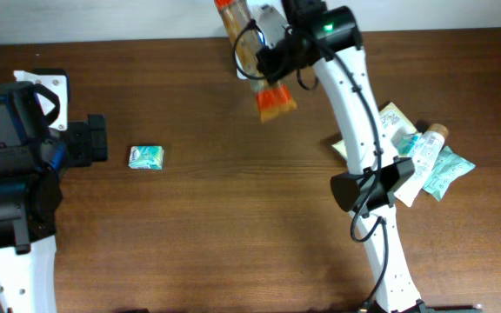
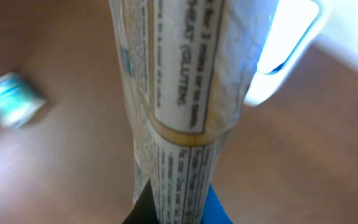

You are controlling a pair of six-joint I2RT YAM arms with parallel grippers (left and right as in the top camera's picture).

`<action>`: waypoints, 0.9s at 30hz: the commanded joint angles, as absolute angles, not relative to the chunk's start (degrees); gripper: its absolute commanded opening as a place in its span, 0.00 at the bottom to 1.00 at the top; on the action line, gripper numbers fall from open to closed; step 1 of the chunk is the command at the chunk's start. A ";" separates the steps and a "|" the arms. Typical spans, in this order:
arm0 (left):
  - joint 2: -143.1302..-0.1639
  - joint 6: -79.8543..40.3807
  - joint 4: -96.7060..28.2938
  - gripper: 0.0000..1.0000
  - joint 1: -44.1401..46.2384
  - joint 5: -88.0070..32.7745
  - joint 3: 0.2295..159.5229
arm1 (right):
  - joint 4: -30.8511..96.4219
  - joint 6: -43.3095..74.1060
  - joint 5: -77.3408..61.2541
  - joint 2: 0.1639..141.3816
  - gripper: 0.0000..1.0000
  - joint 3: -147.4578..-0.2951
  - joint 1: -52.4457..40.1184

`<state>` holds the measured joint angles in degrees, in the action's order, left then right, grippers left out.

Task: Scan the item barcode
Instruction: 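Lift the pasta pack up to the white scanner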

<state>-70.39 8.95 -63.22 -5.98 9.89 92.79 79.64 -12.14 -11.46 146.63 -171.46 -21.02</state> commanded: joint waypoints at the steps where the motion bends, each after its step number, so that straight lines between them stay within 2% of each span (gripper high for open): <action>1: -70.17 8.23 -63.18 0.99 -6.17 9.93 93.03 | 66.72 -11.49 5.28 144.00 0.04 -169.42 -22.76; 4: -70.17 8.23 -63.18 0.99 -6.17 9.93 93.03 | 55.16 -11.77 8.73 144.07 0.04 -161.82 -22.81; 7: -70.17 8.23 -63.18 0.99 -6.17 9.93 93.03 | 39.90 -17.17 14.41 144.07 0.04 -148.24 -22.87; 10: -70.17 8.23 -63.18 0.99 -6.17 9.93 93.03 | 32.32 -19.49 17.65 144.07 0.04 -139.61 -22.87; 20: -70.17 8.23 -63.18 0.99 -6.17 9.93 93.03 | 28.25 -19.92 19.99 144.05 0.04 -137.91 -23.64; 27: -70.17 8.23 -63.18 0.99 -6.17 9.93 93.03 | 28.08 -29.82 27.92 143.85 0.04 -137.95 -27.11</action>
